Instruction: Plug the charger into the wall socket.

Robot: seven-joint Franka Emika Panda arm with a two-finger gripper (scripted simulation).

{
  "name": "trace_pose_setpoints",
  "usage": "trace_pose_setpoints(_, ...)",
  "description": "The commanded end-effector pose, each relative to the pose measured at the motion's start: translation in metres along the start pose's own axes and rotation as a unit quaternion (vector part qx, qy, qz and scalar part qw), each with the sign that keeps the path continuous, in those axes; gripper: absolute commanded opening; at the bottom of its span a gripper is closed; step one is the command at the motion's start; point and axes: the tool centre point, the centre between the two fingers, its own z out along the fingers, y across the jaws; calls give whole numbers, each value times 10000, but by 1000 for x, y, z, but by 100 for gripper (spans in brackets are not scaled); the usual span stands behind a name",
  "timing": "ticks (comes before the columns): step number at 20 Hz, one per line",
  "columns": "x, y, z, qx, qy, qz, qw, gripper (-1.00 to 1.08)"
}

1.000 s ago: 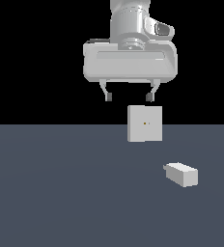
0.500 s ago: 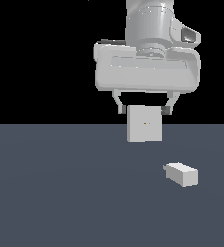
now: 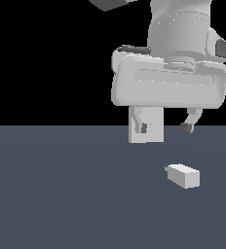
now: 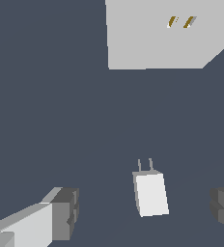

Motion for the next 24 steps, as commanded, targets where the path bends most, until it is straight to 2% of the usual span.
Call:
trace_pose_setpoints(1,-6,5,6,13,84,-106,9999,100)
trace_pose_setpoints(12,-21,20,24,74,303,-388,9988,100)
trace_pose_setpoints(24,-23,23,29,87,333,-432,9985,100)
